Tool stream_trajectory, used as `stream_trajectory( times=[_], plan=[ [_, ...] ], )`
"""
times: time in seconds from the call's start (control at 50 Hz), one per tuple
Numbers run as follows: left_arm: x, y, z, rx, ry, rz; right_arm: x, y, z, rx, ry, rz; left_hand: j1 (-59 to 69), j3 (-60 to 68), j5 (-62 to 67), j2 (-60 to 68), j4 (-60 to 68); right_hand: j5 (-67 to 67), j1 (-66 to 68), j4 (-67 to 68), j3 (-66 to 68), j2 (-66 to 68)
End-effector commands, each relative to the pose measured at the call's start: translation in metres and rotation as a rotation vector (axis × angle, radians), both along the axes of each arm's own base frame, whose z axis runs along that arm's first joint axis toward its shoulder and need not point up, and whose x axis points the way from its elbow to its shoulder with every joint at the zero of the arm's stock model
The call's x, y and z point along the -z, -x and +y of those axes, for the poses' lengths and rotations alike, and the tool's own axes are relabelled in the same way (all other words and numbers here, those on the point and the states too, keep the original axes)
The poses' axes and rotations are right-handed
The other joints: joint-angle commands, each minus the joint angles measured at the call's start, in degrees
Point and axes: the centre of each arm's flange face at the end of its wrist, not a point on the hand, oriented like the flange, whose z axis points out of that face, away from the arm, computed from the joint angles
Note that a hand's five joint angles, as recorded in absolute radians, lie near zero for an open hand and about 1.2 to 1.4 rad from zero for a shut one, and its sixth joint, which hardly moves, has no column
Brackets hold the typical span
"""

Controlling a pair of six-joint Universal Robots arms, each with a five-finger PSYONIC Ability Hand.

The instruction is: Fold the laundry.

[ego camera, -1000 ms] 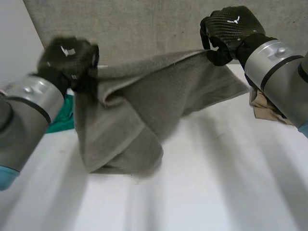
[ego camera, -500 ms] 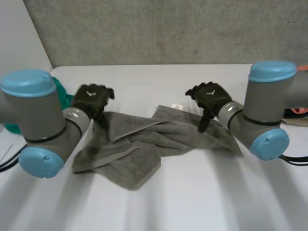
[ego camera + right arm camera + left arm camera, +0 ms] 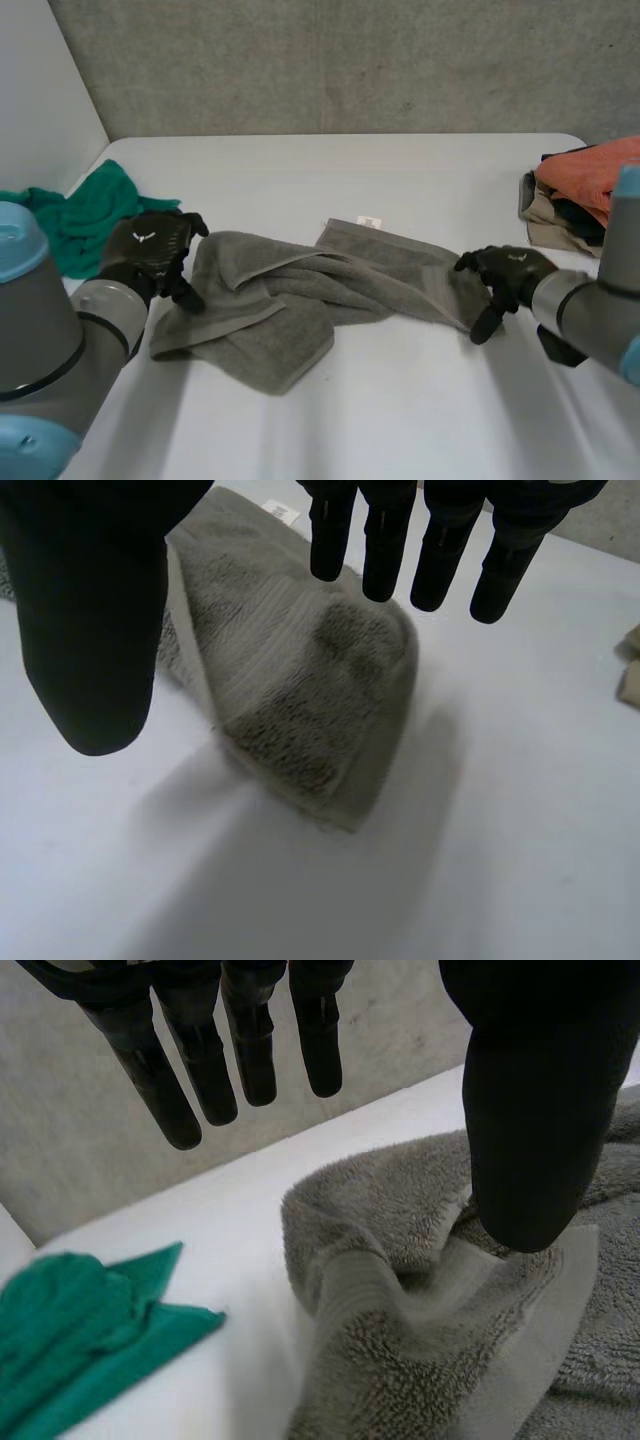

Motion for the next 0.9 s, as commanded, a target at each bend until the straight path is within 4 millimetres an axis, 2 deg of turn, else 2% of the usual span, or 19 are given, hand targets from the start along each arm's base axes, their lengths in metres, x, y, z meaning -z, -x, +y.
stream_trajectory(
  times=[0.02, 0.08, 0.16, 0.3, 0.38, 0.4, 0.42, 0.46, 0.52, 0.54, 0.58, 0.62, 0.68, 0.74, 0.76, 0.82, 0.84, 0.88, 0.9],
  plan=[
    [0.022, 0.001, -0.038, -0.063, -0.049, 0.086, 0.019, -0.014, 0.006, -0.008, 0.069, -0.083, 1.0, 1.7, 2.2, 1.6, 2.2, 6.0, 6.6, 6.4, 6.4, 6.7],
    [0.029, 0.006, -0.046, -0.050, -0.061, 0.090, 0.019, -0.022, 0.007, -0.024, 0.084, -0.102, 1.4, 2.0, 2.6, 1.9, 2.5, 8.2, 8.8, 8.6, 8.6, 8.9],
    [0.040, 0.014, -0.057, -0.021, -0.085, 0.096, 0.032, -0.035, 0.001, -0.044, 0.101, -0.114, 1.7, 2.4, 2.9, 2.2, 2.8, 13.0, 13.7, 13.4, 13.5, 13.7],
    [0.062, 0.026, -0.071, 0.011, -0.137, 0.119, 0.043, -0.045, -0.002, -0.069, 0.097, -0.114, 2.2, 2.9, 3.4, 2.7, 3.3, 22.3, 23.0, 22.7, 22.7, 23.0],
    [0.061, 0.030, -0.075, 0.006, -0.150, 0.165, 0.049, -0.048, -0.003, -0.075, 0.086, -0.108, 2.2, 2.9, 3.4, 2.7, 3.3, 38.4, 39.1, 38.8, 38.8, 39.1],
    [0.060, 0.031, -0.076, 0.007, -0.147, 0.172, 0.051, -0.050, -0.003, -0.078, 0.084, -0.108, 2.2, 2.9, 3.4, 2.7, 3.3, 52.1, 52.8, 52.5, 52.5, 52.8],
    [0.058, 0.033, -0.078, 0.010, -0.139, 0.179, 0.052, -0.050, -0.003, -0.078, 0.083, -0.108, 2.2, 2.9, 3.4, 2.7, 3.3, 59.6, 60.2, 60.0, 60.0, 60.3],
    [0.057, 0.033, -0.081, 0.009, -0.133, 0.181, 0.050, -0.049, -0.005, -0.072, 0.101, -0.111, 2.5, 3.2, 3.7, 3.1, 3.7, 60.9, 61.6, 61.3, 61.4, 61.6],
    [0.064, 0.036, -0.084, 0.014, -0.140, 0.176, 0.048, -0.047, -0.008, -0.059, 0.124, -0.113, 15.1, 15.8, 16.3, 15.6, 16.2, 60.9, 61.6, 61.3, 61.4, 61.6],
    [0.068, 0.039, -0.086, 0.012, -0.141, 0.175, 0.046, -0.048, -0.007, -0.055, 0.142, -0.114, 32.3, 33.0, 33.5, 32.8, 33.4, 60.9, 61.6, 61.3, 61.4, 61.6],
    [0.068, 0.044, -0.088, 0.018, -0.135, 0.177, 0.033, -0.047, -0.008, -0.051, 0.189, -0.113, 56.1, 56.7, 57.3, 56.6, 57.2, 60.9, 61.6, 61.3, 61.4, 61.6],
    [0.064, 0.048, -0.089, 0.027, -0.127, 0.182, 0.004, -0.043, -0.009, -0.042, 0.269, -0.124, 56.7, 57.4, 57.9, 57.2, 57.8, 60.9, 61.6, 61.3, 61.4, 61.6],
    [0.057, 0.049, -0.090, 0.027, -0.124, 0.190, -0.030, -0.042, -0.006, -0.059, 0.366, -0.120, 56.7, 57.4, 57.9, 57.2, 57.8, 60.9, 61.6, 61.3, 61.4, 61.6],
    [0.029, 0.048, -0.087, 0.035, -0.101, 0.205, -0.055, -0.040, -0.003, -0.077, 0.449, -0.094, 56.7, 57.4, 57.9, 57.2, 57.8, 60.9, 61.6, 61.3, 61.4, 61.6],
    [0.007, 0.045, -0.081, 0.040, -0.078, 0.214, -0.071, -0.038, 0.000, -0.088, 0.495, -0.065, 56.7, 57.4, 57.9, 57.2, 57.8, 60.9, 61.6, 61.3, 61.4, 61.6],
    [-0.026, 0.040, -0.070, 0.050, -0.040, 0.224, -0.097, -0.033, 0.007, -0.109, 0.567, 0.005, 56.7, 57.4, 57.9, 57.2, 57.8, 60.9, 61.6, 61.3, 61.4, 61.6],
    [-0.045, 0.037, -0.062, 0.057, -0.013, 0.226, -0.117, -0.027, 0.009, -0.114, 0.623, 0.064, 56.7, 57.4, 57.9, 57.2, 57.8, 60.9, 61.6, 61.3, 61.4, 61.6],
    [-0.067, 0.034, -0.054, 0.062, 0.022, 0.236, -0.136, -0.021, 0.011, -0.118, 0.668, 0.129, 56.7, 57.4, 57.9, 57.2, 57.8, 60.9, 61.6, 61.3, 61.4, 61.6],
    [-0.075, 0.031, -0.051, 0.062, 0.036, 0.238, -0.154, -0.018, 0.016, -0.125, 0.702, 0.179, 56.7, 57.4, 57.9, 57.2, 57.8, 60.9, 61.6, 61.3, 61.4, 61.6]
  ],
)
